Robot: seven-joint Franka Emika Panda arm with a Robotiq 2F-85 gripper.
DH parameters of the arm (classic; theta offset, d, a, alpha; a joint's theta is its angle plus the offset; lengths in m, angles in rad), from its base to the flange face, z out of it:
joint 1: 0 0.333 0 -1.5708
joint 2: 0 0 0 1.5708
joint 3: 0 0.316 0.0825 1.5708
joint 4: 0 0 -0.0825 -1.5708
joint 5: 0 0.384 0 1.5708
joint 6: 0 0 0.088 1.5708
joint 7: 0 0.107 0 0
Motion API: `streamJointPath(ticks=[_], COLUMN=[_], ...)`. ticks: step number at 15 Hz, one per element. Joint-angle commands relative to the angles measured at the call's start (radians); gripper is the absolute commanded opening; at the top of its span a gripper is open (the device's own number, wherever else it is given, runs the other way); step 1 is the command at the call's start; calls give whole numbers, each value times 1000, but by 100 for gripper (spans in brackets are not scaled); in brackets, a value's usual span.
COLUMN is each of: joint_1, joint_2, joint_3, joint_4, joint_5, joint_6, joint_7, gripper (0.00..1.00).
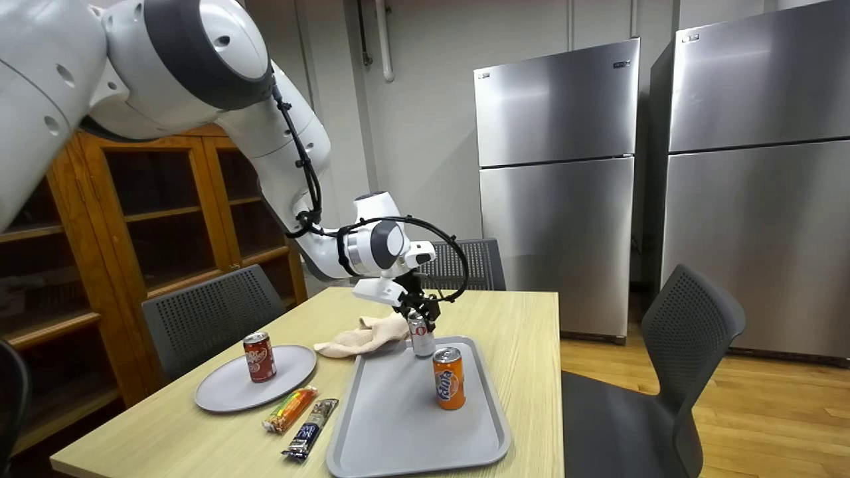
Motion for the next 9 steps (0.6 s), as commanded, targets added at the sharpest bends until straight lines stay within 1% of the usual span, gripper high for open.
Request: streamJointPath(ticks=[1,3,4,7,9], joint_1=[24,26,27,24,24], joint_2=[27,31,32,10,-10], joint_3=[-24,-24,-24,-19,-19], joint_4=[60,67,70,55,44], joint_5=[4,2,1,1,1], joint_6=[-56,-68,-74,-69,-53], joint_7=[23,20,19,11,9], gripper=[39,39,85,99,100])
